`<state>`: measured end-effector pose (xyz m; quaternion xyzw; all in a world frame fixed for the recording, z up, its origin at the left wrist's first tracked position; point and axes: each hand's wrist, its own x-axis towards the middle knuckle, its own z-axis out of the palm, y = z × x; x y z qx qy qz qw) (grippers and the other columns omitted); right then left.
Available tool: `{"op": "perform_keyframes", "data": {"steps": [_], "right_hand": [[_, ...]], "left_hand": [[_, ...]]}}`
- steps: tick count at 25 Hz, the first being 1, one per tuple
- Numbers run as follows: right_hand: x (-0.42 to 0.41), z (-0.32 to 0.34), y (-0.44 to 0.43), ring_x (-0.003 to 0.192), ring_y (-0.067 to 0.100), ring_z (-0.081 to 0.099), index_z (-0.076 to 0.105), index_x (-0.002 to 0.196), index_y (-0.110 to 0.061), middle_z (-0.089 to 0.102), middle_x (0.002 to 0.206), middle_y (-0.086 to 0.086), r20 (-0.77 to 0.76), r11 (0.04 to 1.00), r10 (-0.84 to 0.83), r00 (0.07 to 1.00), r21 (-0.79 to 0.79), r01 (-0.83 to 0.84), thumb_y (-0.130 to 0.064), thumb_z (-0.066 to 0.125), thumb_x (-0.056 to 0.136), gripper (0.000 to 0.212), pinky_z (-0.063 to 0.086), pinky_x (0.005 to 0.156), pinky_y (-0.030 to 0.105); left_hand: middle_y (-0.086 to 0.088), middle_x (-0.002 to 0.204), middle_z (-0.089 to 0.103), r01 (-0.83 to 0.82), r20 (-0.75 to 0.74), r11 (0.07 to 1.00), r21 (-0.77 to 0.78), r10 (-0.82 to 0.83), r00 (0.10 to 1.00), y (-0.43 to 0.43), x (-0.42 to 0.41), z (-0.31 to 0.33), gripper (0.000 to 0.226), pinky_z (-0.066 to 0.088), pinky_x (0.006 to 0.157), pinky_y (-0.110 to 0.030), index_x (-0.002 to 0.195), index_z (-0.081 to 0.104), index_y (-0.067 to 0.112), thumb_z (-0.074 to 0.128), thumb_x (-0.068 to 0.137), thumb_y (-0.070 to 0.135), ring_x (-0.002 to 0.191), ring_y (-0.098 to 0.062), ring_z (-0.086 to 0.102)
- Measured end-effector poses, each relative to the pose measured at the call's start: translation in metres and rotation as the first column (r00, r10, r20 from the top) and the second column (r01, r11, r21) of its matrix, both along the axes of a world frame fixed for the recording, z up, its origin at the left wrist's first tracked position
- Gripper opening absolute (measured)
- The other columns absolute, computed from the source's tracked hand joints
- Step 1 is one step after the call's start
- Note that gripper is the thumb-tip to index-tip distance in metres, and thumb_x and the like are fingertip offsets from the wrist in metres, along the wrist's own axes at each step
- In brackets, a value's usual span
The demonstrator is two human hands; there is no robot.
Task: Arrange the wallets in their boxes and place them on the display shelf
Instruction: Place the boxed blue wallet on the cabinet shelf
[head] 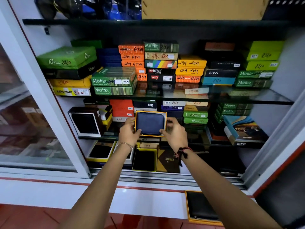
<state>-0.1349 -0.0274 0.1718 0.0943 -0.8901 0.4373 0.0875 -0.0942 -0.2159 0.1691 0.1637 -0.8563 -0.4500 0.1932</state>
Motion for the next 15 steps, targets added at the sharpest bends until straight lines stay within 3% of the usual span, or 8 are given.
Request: {"op": "perform_keyframes", "data": {"steps": [8, 15], "right_hand": [[-0.033, 0.005, -0.033, 0.112, 0.028, 0.068, 0.056, 0.128, -0.024, 0.075, 0.118, 0.0, 0.018, 0.998, -0.026, 0.999, 0.063, 0.025, -0.028, 0.079, 0.081, 0.053, 0.056, 0.092, 0.043], [-0.027, -0.002, -0.015, 0.106, 0.022, 0.07, 0.057, 0.131, -0.018, 0.073, 0.122, 0.002, 0.02, 0.999, -0.024, 1.0, -0.035, 0.024, -0.028, 0.081, 0.08, 0.058, 0.058, 0.089, 0.038]], "left_hand": [[-0.015, 0.112, 0.069, -0.101, 0.032, 0.992, -0.08, 0.103, 0.994, -0.024, -0.035, -0.001, 0.055, 0.057, 0.088, -0.048, 0.126, 0.048, 0.013, 0.074, 0.078, 0.014, 0.099, -0.034, 0.068], [-0.013, 0.118, 0.067, -0.11, -0.054, 0.993, 0.033, 0.111, 0.992, -0.02, -0.027, -0.013, 0.056, 0.056, 0.091, -0.046, 0.129, 0.048, 0.013, 0.073, 0.079, 0.008, 0.098, -0.03, 0.068]]}}
